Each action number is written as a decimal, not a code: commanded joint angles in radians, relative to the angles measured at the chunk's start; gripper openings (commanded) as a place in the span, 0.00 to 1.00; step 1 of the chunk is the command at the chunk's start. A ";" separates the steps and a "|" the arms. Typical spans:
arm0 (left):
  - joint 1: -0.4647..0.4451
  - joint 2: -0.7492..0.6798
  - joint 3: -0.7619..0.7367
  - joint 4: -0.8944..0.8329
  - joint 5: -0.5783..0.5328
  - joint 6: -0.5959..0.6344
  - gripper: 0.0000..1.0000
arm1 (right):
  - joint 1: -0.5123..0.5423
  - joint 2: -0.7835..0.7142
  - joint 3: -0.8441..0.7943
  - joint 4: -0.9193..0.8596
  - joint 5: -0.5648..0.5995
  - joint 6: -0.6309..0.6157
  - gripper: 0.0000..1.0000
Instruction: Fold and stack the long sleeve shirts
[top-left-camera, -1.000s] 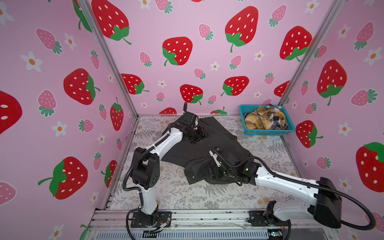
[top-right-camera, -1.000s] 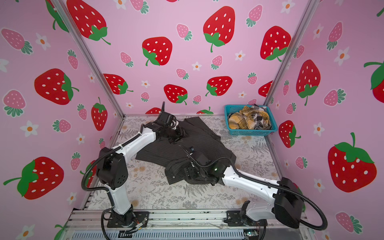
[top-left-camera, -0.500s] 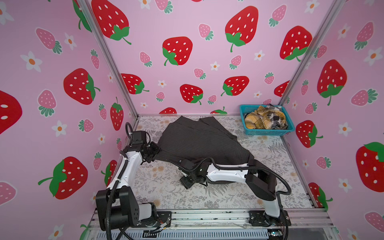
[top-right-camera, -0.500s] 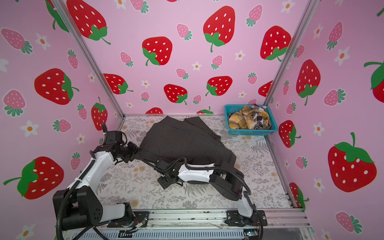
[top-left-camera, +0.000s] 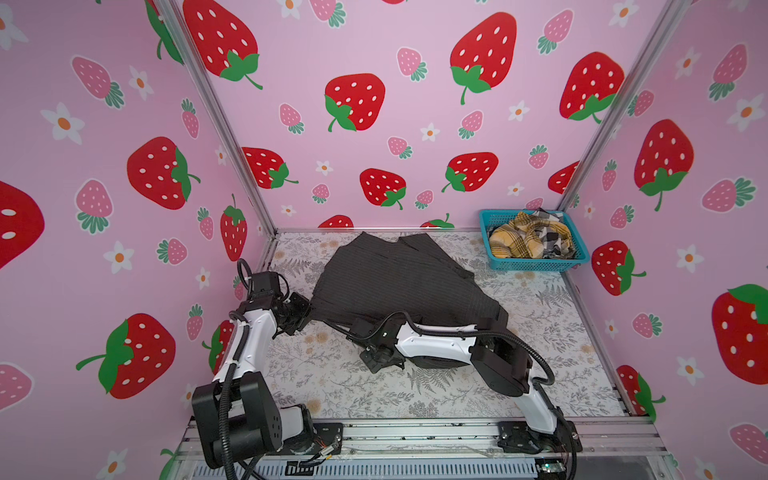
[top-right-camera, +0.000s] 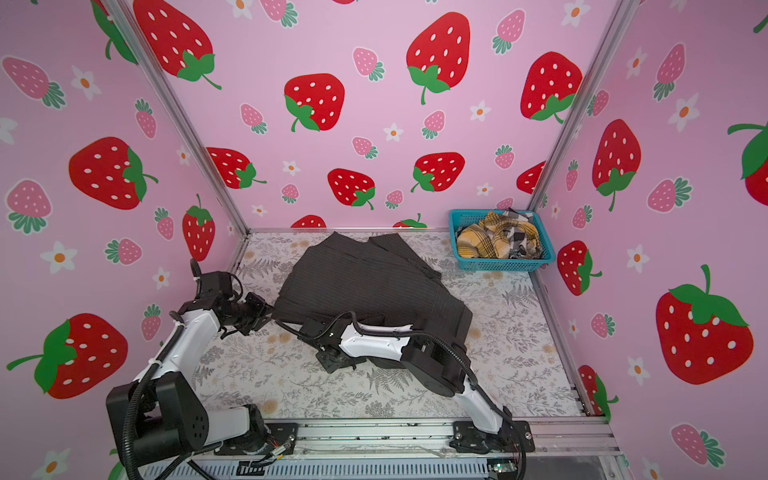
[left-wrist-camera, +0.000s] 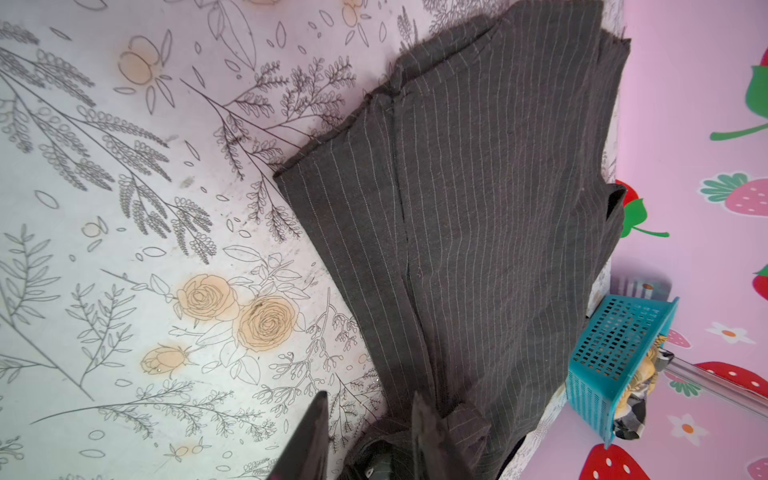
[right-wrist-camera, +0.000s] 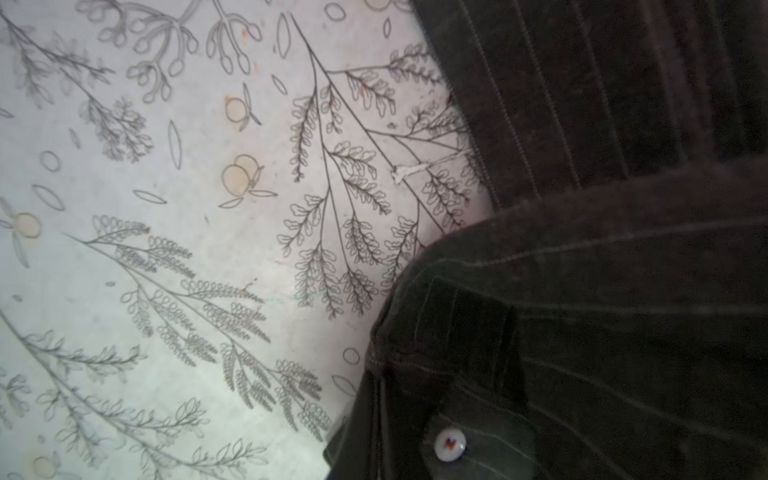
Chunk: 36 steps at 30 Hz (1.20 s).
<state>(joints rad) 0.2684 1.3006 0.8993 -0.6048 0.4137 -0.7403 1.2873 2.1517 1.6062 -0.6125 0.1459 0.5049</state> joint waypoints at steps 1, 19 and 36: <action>0.000 0.005 -0.006 0.008 0.020 0.015 0.30 | 0.004 -0.151 -0.042 0.006 0.024 -0.032 0.00; -0.002 0.321 0.027 0.152 0.012 -0.010 0.66 | -0.503 -0.867 -0.692 0.190 -0.104 0.220 0.00; -0.114 0.659 0.329 0.089 -0.109 -0.011 0.14 | -0.808 -0.610 -0.838 0.252 -0.082 0.161 0.00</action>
<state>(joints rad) 0.1558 1.9156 1.2041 -0.4545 0.3614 -0.7471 0.5072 1.4273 0.7300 -0.4080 0.0635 0.7197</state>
